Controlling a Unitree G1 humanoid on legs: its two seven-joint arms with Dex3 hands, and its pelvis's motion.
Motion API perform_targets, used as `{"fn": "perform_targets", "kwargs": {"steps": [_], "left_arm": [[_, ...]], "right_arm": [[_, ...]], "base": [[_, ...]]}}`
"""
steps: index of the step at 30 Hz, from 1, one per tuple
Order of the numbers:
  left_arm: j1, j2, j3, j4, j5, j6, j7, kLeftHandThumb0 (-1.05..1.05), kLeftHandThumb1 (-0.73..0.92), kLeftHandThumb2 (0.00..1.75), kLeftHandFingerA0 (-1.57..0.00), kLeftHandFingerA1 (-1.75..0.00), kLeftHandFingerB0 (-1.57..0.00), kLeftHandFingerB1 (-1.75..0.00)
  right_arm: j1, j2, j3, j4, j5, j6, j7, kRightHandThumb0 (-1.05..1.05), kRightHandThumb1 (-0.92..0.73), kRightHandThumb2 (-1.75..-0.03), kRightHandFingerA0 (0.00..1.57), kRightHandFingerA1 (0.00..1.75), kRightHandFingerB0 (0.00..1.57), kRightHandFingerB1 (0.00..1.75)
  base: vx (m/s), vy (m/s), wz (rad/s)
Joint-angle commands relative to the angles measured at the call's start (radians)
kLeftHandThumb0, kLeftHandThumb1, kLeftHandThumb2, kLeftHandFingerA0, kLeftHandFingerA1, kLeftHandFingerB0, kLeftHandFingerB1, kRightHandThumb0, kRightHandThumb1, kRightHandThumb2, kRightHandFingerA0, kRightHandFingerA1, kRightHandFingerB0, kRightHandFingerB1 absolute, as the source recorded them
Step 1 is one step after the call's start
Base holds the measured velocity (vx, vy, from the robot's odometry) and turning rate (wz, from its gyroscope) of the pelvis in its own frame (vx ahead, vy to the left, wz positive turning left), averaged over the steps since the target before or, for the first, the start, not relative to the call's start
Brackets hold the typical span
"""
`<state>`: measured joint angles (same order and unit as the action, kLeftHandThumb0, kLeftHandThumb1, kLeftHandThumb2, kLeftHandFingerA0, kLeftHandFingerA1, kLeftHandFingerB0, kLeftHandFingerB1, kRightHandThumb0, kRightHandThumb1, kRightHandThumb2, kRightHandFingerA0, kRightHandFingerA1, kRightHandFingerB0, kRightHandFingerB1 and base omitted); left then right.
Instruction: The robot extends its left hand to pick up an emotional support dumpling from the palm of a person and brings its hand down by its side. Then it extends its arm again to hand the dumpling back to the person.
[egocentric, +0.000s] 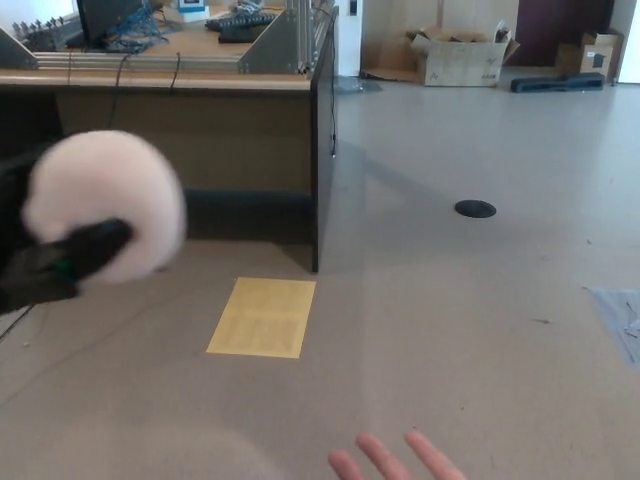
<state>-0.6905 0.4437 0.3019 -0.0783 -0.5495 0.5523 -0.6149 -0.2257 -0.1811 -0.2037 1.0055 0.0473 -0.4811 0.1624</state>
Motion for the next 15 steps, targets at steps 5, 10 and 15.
{"fn": "perform_targets", "kwargs": {"steps": [5, 10, 15], "left_arm": [[-0.174, 0.039, -0.501, -0.123, 0.378, -0.240, -0.064, -0.13, 0.70, 0.77, -0.76, -1.46, -0.81, -1.01], [-0.214, 0.016, -0.605, -0.119, 0.439, -0.285, -0.052, -0.16, 0.66, 0.78, -0.84, -1.43, -0.83, -1.08], [-0.282, -0.016, -0.729, -0.104, 0.500, -0.285, -0.061, -0.13, 0.74, 0.66, -0.75, -1.47, -0.77, -1.06]], "right_arm": [[-0.009, -0.019, 0.002, -0.021, 0.010, 0.009, 0.016, -0.52, -0.59, -0.58, 0.61, 0.45, 0.36, 0.32], [-0.017, -0.023, 0.006, -0.015, 0.003, 0.004, 0.015, -0.52, -0.61, -0.59, 0.63, 0.45, 0.37, 0.32], [-0.021, -0.024, 0.011, -0.021, -0.003, 0.009, 0.008, -0.51, -0.62, -0.59, 0.64, 0.44, 0.37, 0.32]], "base": [[0.00, 0.000, 0.00], [0.00, 0.000, 0.00], [0.00, 0.000, 0.00]]}}
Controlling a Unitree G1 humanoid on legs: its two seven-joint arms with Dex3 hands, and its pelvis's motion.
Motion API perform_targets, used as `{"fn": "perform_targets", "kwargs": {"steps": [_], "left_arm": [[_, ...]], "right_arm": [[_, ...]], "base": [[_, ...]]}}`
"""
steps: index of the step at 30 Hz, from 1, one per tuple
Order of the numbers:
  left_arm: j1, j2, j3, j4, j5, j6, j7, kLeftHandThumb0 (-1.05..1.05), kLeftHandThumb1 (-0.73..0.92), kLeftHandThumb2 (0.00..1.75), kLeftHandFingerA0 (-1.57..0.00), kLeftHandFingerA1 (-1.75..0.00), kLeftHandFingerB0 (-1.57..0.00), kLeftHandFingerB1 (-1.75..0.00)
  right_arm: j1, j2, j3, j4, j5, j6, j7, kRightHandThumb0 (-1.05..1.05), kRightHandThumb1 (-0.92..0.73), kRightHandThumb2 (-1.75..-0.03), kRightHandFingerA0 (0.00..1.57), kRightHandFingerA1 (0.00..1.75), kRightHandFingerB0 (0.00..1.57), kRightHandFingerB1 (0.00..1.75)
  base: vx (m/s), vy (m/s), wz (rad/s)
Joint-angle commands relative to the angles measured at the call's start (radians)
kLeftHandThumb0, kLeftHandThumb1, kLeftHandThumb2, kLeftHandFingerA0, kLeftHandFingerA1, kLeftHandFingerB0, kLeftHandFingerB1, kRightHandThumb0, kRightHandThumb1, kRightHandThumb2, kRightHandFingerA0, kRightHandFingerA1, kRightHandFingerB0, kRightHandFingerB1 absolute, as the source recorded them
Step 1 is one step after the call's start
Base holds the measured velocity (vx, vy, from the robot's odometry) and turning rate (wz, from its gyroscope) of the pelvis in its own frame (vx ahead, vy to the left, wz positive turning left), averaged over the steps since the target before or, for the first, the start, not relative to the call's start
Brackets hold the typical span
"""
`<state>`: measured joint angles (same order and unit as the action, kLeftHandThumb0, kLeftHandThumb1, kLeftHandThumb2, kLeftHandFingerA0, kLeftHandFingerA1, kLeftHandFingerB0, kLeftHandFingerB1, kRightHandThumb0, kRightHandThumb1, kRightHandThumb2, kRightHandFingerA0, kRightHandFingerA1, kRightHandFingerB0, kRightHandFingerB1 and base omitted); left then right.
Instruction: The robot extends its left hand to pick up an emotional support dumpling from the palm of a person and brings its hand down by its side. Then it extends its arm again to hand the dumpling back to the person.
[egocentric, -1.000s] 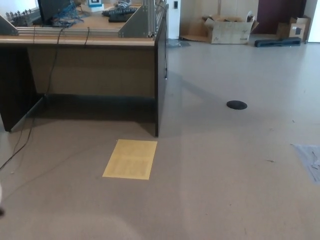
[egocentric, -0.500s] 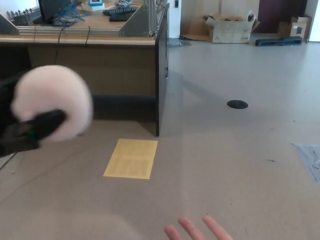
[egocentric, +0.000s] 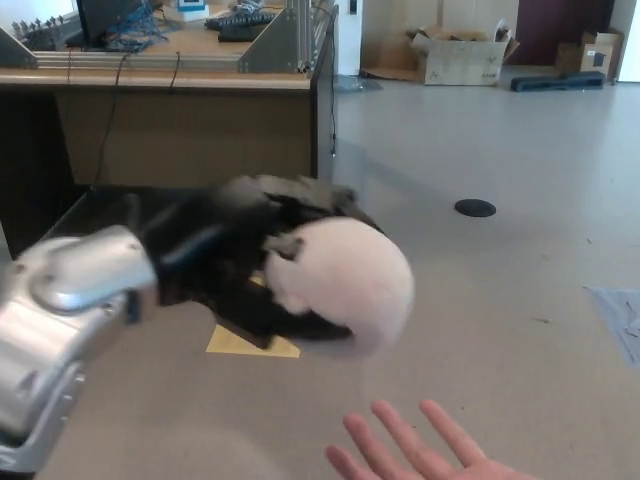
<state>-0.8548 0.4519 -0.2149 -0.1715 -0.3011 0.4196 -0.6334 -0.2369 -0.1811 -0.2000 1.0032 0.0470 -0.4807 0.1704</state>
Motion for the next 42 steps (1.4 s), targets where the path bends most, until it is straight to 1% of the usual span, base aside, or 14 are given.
{"fn": "perform_targets", "kwargs": {"steps": [1, 21, 27, 28, 29, 30, 34, 35, 36, 37, 38, 40, 41, 42], "left_arm": [[-0.119, -0.023, -0.215, -0.010, 0.252, -0.154, -0.041, -0.13, 0.74, 0.66, -0.75, -1.47, -0.77, -1.06], [-0.256, -0.192, -0.362, 0.111, 0.362, -0.140, -0.036, -0.13, 0.74, 0.68, -0.74, -1.58, -0.66, -1.37], [-0.251, -0.199, -0.376, 0.127, 0.409, -0.132, -0.049, -0.16, 0.76, 0.68, -0.70, -1.50, -0.74, -1.15], [-0.249, -0.195, -0.375, 0.129, 0.416, -0.137, -0.046, -0.13, 0.77, 0.66, -0.75, -1.33, -0.79, -0.91], [-0.245, -0.192, -0.372, 0.130, 0.427, -0.144, -0.044, -0.13, 0.77, 0.66, -0.75, -1.33, -0.79, -0.91], [-0.236, -0.185, -0.370, 0.131, 0.436, -0.149, -0.045, -0.14, 0.79, 0.68, -0.74, -1.37, -0.77, -0.93], [-0.212, -0.173, -0.365, 0.138, 0.451, -0.171, -0.048, -0.12, 0.78, 0.68, -0.74, -1.39, -0.77, -0.94], [-0.205, -0.170, -0.362, 0.138, 0.455, -0.175, -0.048, -0.15, 0.80, 0.63, -0.92, -1.04, -0.83, -0.64], [-0.198, -0.166, -0.359, 0.138, 0.459, -0.181, -0.049, -0.15, 0.80, 0.63, -0.92, -1.04, -0.83, -0.64], [-0.210, -0.151, -0.368, 0.128, 0.476, -0.165, -0.068, -0.29, 0.69, 0.61, -0.76, -0.65, -0.54, -0.37], [-0.214, -0.147, -0.370, 0.126, 0.481, -0.161, -0.073, -0.29, 0.69, 0.61, -0.76, -0.65, -0.54, -0.37], [-0.225, -0.140, -0.373, 0.130, 0.487, -0.158, -0.093, -0.37, 0.64, 0.60, -0.56, -0.42, -0.33, -0.31], [-0.242, -0.131, -0.372, 0.144, 0.483, -0.171, -0.123, -0.62, 0.43, 0.74, -0.22, -0.43, -0.06, -0.30], [-0.253, -0.127, -0.373, 0.150, 0.481, -0.167, -0.141, -0.77, 0.51, 0.57, -0.07, -0.27, -0.01, -0.24]], "right_arm": [[-0.010, -0.024, 0.008, -0.019, -0.002, 0.008, 0.000, -0.51, -0.62, -0.59, 0.64, 0.44, 0.37, 0.32], [0.003, -0.031, 0.031, -0.050, -0.006, 0.028, 0.005, -0.53, -0.61, -0.59, 0.64, 0.44, 0.39, 0.33], [0.000, -0.034, 0.039, -0.047, -0.006, 0.024, 0.008, -0.54, -0.61, -0.59, 0.65, 0.45, 0.40, 0.33], [-0.003, -0.035, 0.038, -0.046, -0.005, 0.025, 0.010, -0.54, -0.61, -0.59, 0.64, 0.45, 0.39, 0.33], [-0.005, -0.035, 0.038, -0.045, -0.003, 0.026, 0.011, -0.54, -0.61, -0.59, 0.64, 0.45, 0.39, 0.33], [-0.010, -0.037, 0.038, -0.034, -0.005, 0.020, 0.010, -0.59, -0.50, -0.83, 0.57, 0.56, 0.35, 0.46], [-0.015, -0.038, 0.040, -0.030, -0.009, 0.024, 0.007, -0.59, -0.50, -0.83, 0.58, 0.56, 0.34, 0.45], [-0.015, -0.037, 0.039, -0.030, -0.006, 0.024, 0.009, -0.59, -0.50, -0.83, 0.58, 0.56, 0.34, 0.46], [-0.016, -0.035, 0.037, -0.029, -0.002, 0.024, 0.011, -0.59, -0.50, -0.83, 0.58, 0.56, 0.34, 0.46], [-0.016, -0.036, 0.039, -0.032, -0.006, 0.023, 0.006, -0.59, -0.50, -0.83, 0.59, 0.56, 0.34, 0.46], [-0.016, -0.037, 0.040, -0.032, -0.007, 0.023, 0.005, -0.59, -0.50, -0.83, 0.59, 0.56, 0.34, 0.46], [-0.017, -0.037, 0.039, -0.033, -0.005, 0.020, 0.006, -0.59, -0.50, -0.83, 0.59, 0.57, 0.33, 0.45], [-0.016, -0.038, 0.043, -0.037, -0.015, 0.020, -0.006, -0.59, -0.50, -0.83, 0.59, 0.57, 0.32, 0.45], [-0.017, -0.038, 0.043, -0.035, -0.014, 0.022, -0.005, -0.55, -0.60, -0.59, 0.71, 0.46, 0.39, 0.33]], "base": [[0.00, 0.000, 0.00], [0.00, 0.000, 0.00], [0.00, 0.000, 0.00], [0.00, 0.000, 0.00], [0.00, 0.000, 0.00], [0.00, 0.000, 0.00], [0.00, 0.000, 0.00], [0.00, 0.000, 0.00], [0.00, 0.000, 0.00], [0.00, 0.000, 0.00], [0.00, 0.000, 0.00], [0.00, 0.000, 0.00], [0.00, 0.000, 0.00], [0.00, 0.000, 0.00]]}}
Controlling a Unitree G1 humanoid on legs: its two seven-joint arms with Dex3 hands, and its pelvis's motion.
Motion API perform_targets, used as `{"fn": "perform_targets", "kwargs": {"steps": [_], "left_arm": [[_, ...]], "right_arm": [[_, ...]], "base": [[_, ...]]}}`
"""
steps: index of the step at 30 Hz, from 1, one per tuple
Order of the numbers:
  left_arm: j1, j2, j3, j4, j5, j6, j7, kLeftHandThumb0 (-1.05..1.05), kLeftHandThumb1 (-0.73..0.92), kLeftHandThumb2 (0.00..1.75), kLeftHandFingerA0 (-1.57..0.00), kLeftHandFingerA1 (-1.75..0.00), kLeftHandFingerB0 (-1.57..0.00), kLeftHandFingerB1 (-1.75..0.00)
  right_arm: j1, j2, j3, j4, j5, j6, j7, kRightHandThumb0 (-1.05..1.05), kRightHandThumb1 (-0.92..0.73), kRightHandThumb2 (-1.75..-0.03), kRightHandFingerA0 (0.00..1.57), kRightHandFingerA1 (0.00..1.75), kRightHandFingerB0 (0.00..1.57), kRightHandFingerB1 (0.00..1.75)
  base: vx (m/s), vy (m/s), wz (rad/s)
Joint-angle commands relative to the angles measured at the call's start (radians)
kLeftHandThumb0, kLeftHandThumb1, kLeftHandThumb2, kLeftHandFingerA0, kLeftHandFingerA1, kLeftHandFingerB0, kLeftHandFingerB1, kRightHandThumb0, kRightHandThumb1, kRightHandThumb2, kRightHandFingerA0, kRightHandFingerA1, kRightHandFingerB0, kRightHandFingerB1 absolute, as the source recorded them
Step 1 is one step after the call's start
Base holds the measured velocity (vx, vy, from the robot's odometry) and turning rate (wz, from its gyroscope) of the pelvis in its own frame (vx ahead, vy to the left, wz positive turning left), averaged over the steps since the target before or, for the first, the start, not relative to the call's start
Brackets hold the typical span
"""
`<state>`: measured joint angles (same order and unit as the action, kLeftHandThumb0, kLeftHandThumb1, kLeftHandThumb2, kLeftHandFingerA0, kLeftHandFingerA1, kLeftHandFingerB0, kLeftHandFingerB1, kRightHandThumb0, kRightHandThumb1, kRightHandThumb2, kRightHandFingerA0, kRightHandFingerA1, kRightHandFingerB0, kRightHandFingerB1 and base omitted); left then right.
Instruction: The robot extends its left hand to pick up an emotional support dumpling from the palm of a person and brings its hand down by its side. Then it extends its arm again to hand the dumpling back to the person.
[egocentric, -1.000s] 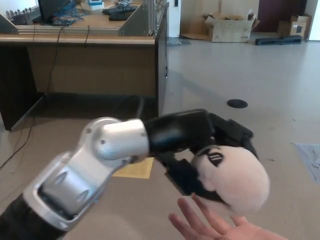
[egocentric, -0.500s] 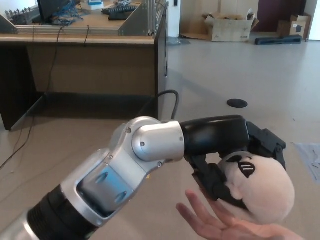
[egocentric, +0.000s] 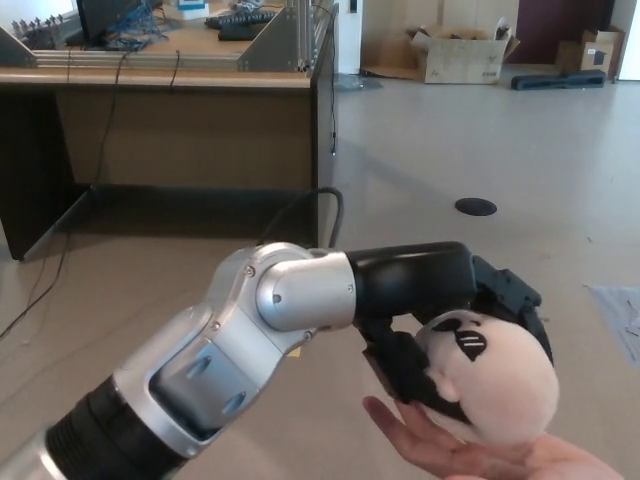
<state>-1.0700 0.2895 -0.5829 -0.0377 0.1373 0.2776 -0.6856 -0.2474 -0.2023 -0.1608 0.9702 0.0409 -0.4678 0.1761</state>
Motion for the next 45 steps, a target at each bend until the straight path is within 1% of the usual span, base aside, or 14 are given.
{"fn": "perform_targets", "kwargs": {"steps": [1, 4, 5, 25, 28, 30, 32, 33, 34, 37, 38, 43, 44, 45], "left_arm": [[-0.048, 0.039, -0.005, 0.020, 0.043, -0.018, -0.107, -0.77, 0.51, 0.57, -0.07, -0.27, -0.01, -0.24], [-0.064, 0.038, -0.006, 0.030, 0.044, -0.009, -0.128, -0.83, 0.52, 0.56, -0.03, -0.28, 0.00, -0.20], [-0.070, 0.039, -0.009, 0.031, 0.043, 0.001, -0.140, -0.78, 0.43, 0.86, 0.00, -0.14, 0.00, -0.08], [-0.111, 0.029, 0.069, 0.016, -0.010, 0.118, -0.258, -0.75, 0.42, 0.84, 0.00, -0.05, 0.00, -0.03], [-0.146, 0.036, 0.133, 0.026, -0.048, 0.133, -0.281, -0.72, 0.39, 0.83, 0.00, -0.07, 0.00, -0.04], [-0.217, 0.060, 0.231, 0.035, -0.118, 0.171, -0.317, -0.84, 0.45, 0.60, 0.00, -0.10, 0.00, -0.03], [-0.244, 0.064, 0.269, 0.041, -0.143, 0.197, -0.334, -0.84, 0.45, 0.60, 0.00, -0.10, 0.00, -0.03], [-0.290, 0.079, 0.330, 0.059, -0.181, 0.217, -0.346, -0.70, 0.39, 0.81, 0.00, -0.07, 0.00, -0.07], [-0.329, 0.100, 0.381, 0.078, -0.209, 0.230, -0.352, -0.78, 0.36, 0.73, 0.00, -0.09, 0.00, -0.01], [-0.387, 0.131, 0.457, 0.115, -0.247, 0.242, -0.366, -0.82, 0.49, 0.55, 0.00, -0.16, 0.00, -0.02], [-0.406, 0.165, 0.501, 0.140, -0.258, 0.224, -0.373, -0.75, 0.42, 0.84, -0.01, -0.08, 0.00, -0.03], [-0.349, 0.253, 0.612, 0.144, -0.293, 0.203, -0.365, -0.73, 0.42, 0.84, -0.06, -0.21, 0.00, -0.05], [-0.260, 0.274, 0.659, 0.101, -0.303, 0.194, -0.341, -0.68, 0.37, 0.83, 0.00, -0.22, 0.00, -0.15], [-0.200, 0.282, 0.682, 0.063, -0.300, 0.184, -0.319, -0.67, 0.40, 0.81, -0.03, -0.23, -0.04, -0.15]], "right_arm": [[-0.008, -0.016, 0.002, 0.001, -0.004, 0.012, -0.008, -0.55, -0.60, -0.59, 0.71, 0.46, 0.39, 0.33], [-0.012, -0.017, 0.003, 0.009, -0.008, -0.015, -0.010, -0.55, -0.60, -0.59, 0.75, 0.48, 0.39, 0.34], [-0.011, -0.018, 0.007, 0.007, -0.013, -0.026, -0.013, -0.56, -0.60, -0.58, 0.81, 0.51, 0.39, 0.34], [-0.009, -0.023, 0.020, 0.005, -0.022, -0.023, -0.017, -0.53, -0.63, -0.59, 0.79, 0.48, 0.37, 0.33], [-0.012, -0.016, 0.012, -0.002, -0.005, 0.005, -0.011, -0.57, -0.50, -0.82, 0.63, 0.58, 0.31, 0.45], [-0.015, -0.015, 0.006, -0.009, 0.004, 0.012, -0.007, -0.56, -0.50, -0.82, 0.58, 0.56, 0.32, 0.45], [-0.018, -0.016, 0.005, -0.008, 0.004, 0.013, -0.008, -0.56, -0.50, -0.82, 0.58, 0.56, 0.32, 0.45], [-0.022, -0.017, 0.003, -0.007, 0.006, 0.025, -0.010, -0.57, -0.50, -0.82, 0.57, 0.56, 0.33, 0.45], [-0.025, -0.019, 0.002, -0.003, 0.007, 0.027, -0.007, -0.53, -0.61, -0.59, 0.64, 0.44, 0.39, 0.33], [-0.028, -0.021, 0.000, 0.004, 0.008, 0.028, -0.001, -0.53, -0.61, -0.59, 0.64, 0.44, 0.38, 0.33], [-0.026, -0.020, 0.000, 0.006, 0.009, 0.028, 0.002, -0.54, -0.61, -0.59, 0.64, 0.44, 0.37, 0.33], [-0.007, -0.019, 0.002, 0.006, 0.002, 0.024, 0.000, -0.55, -0.62, -0.59, 0.65, 0.44, 0.40, 0.33], [0.004, -0.015, 0.003, 0.011, 0.000, 0.013, -0.001, -0.61, -0.50, -0.83, 0.58, 0.56, 0.33, 0.45], [0.009, -0.014, 0.001, 0.014, 0.004, 0.009, 0.004, -0.56, -0.61, -0.59, 0.64, 0.45, 0.40, 0.33]], "base": [[0.00, 0.000, 0.00], [0.00, 0.000, 0.00], [0.00, 0.000, 0.00], [0.00, 0.000, 0.00], [0.00, 0.000, 0.00], [0.00, 0.000, 0.00], [0.00, 0.000, 0.00], [0.00, 0.000, 0.00], [0.00, 0.000, 0.00], [0.00, 0.000, 0.00], [0.00, 0.000, 0.00], [0.00, 0.000, 0.00], [0.00, 0.000, 0.00], [0.00, 0.000, 0.00]]}}
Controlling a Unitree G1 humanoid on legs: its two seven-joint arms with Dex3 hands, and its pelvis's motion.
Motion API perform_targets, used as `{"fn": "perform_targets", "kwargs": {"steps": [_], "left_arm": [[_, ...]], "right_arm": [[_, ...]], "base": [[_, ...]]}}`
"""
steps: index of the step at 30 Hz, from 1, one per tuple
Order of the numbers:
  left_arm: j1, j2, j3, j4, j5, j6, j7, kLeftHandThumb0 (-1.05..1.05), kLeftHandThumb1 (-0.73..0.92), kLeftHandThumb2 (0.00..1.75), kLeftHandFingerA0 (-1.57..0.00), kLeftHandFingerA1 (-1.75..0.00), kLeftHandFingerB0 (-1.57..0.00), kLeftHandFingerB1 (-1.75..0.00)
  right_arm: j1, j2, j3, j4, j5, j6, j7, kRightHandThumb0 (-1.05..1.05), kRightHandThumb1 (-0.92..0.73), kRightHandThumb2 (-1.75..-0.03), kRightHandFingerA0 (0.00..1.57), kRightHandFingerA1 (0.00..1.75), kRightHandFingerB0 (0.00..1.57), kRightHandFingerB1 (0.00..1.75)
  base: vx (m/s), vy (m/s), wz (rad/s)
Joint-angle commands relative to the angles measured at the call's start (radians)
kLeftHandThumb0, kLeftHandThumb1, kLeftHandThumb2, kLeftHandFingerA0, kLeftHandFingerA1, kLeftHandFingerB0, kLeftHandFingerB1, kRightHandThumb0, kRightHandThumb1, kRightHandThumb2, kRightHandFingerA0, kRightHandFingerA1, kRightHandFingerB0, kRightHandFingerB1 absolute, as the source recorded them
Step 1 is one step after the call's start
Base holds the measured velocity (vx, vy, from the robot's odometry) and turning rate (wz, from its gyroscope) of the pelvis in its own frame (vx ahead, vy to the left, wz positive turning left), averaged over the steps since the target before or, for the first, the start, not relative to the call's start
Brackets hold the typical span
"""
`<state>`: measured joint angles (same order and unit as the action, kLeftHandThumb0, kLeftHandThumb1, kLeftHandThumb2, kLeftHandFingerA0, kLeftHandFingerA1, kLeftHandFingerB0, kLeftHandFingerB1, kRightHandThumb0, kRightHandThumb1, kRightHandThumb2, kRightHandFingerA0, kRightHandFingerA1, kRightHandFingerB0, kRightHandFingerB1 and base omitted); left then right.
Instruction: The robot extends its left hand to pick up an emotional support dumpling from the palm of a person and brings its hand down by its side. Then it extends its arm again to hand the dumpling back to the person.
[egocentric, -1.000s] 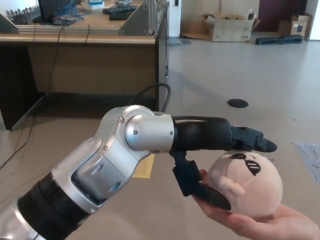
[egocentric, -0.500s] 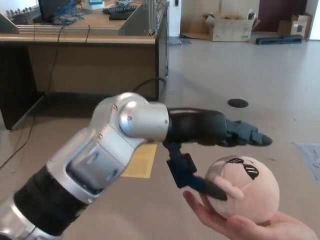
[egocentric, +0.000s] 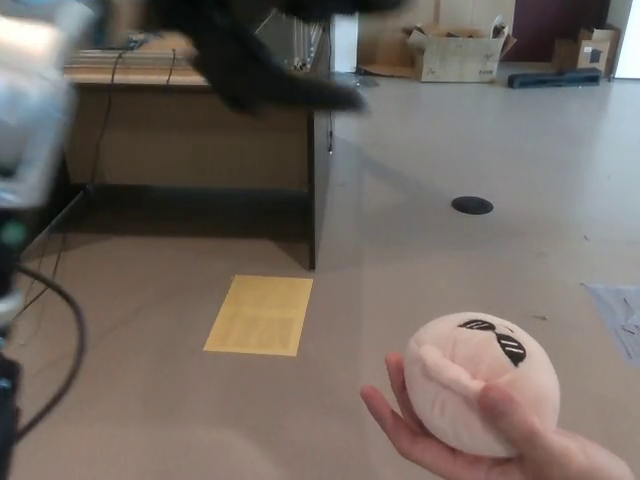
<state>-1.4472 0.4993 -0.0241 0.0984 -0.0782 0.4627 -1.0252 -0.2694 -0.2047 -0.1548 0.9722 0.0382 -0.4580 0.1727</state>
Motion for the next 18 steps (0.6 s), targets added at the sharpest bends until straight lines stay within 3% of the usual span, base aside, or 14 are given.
{"fn": "perform_targets", "kwargs": {"steps": [1, 2, 3, 4, 5, 6, 7, 8, 13, 18], "left_arm": [[0.217, 0.076, 0.138, -0.099, -0.083, -0.008, 0.035, -0.67, 0.40, 0.81, -0.03, -0.23, -0.04, -0.15], [0.314, 0.078, 0.171, -0.158, -0.074, -0.037, 0.066, -0.60, 0.39, 0.77, -0.05, -0.41, -0.03, -0.27], [0.366, 0.078, 0.188, -0.187, -0.068, -0.054, 0.082, -0.60, 0.39, 0.77, -0.05, -0.41, -0.03, -0.27], [0.486, 0.071, 0.229, -0.246, -0.049, -0.111, 0.117, -0.31, 0.20, 0.81, -0.01, -0.48, 0.00, -0.47], [0.518, 0.068, 0.239, -0.262, -0.045, -0.127, 0.127, -0.31, 0.20, 0.81, -0.01, -0.48, 0.00, -0.47], [0.603, 0.047, 0.272, -0.279, -0.048, -0.153, 0.137, -0.25, 0.23, 0.83, -0.12, -0.52, -0.10, -0.50], [0.669, 0.032, 0.296, -0.293, -0.050, -0.172, 0.145, -0.25, 0.23, 0.83, -0.12, -0.52, -0.10, -0.50], [0.876, -0.014, 0.361, -0.306, -0.047, -0.256, 0.154, -0.54, 0.39, 0.66, -0.30, -0.43, -0.21, -0.36], [1.251, -0.117, 0.441, -0.256, -0.048, -0.400, 0.154, -0.50, 0.41, 0.66, -0.29, -0.45, -0.20, -0.37], [1.425, -0.161, 0.458, -0.141, 0.001, -0.517, 0.214, -0.50, 0.45, 0.66, -0.31, -0.44, -0.23, -0.37]], "right_arm": [[0.034, -0.012, -0.007, 0.013, 0.010, -0.003, 0.012, -0.56, -0.61, -0.59, 0.64, 0.45, 0.40, 0.33], [0.039, -0.012, -0.008, 0.012, 0.012, 0.001, 0.015, -0.56, -0.61, -0.59, 0.63, 0.45, 0.38, 0.33], [0.042, -0.013, -0.007, 0.009, 0.011, 0.004, 0.015, -0.56, -0.61, -0.59, 0.63, 0.45, 0.38, 0.33], [0.047, -0.014, -0.004, 0.007, 0.006, 0.006, 0.012, -0.56, -0.61, -0.59, 0.63, 0.45, 0.38, 0.33], [0.049, -0.014, -0.003, 0.007, 0.004, 0.006, 0.011, -0.56, -0.61, -0.59, 0.63, 0.45, 0.38, 0.33], [0.050, -0.014, -0.004, 0.011, 0.005, 0.002, 0.013, -0.55, -0.61, -0.59, 0.64, 0.45, 0.38, 0.33], [0.050, -0.014, -0.004, 0.014, 0.006, -0.002, 0.015, -0.55, -0.61, -0.59, 0.64, 0.45, 0.38, 0.33], [0.055, -0.014, 0.002, 0.019, -0.005, -0.009, 0.007, -0.54, -0.62, -0.59, 0.67, 0.45, 0.39, 0.33], [0.080, -0.020, 0.002, 0.022, -0.005, -0.025, 0.013, -0.55, -0.62, -0.59, 0.65, 0.46, 0.38, 0.33], [0.090, -0.009, -0.003, 0.011, 0.005, -0.010, 0.011, -0.54, -0.61, -0.59, 0.65, 0.46, 0.40, 0.33]], "base": [[0.00, 0.000, 0.07], [0.00, 0.000, 0.00], [0.00, 0.000, 0.00], [0.00, 0.000, 0.00], [0.00, 0.000, 0.00], [0.00, 0.000, 0.00], [0.00, 0.000, 0.00], [0.00, 0.000, 0.00], [0.00, 0.000, 0.00], [0.00, 0.000, 0.00]]}}
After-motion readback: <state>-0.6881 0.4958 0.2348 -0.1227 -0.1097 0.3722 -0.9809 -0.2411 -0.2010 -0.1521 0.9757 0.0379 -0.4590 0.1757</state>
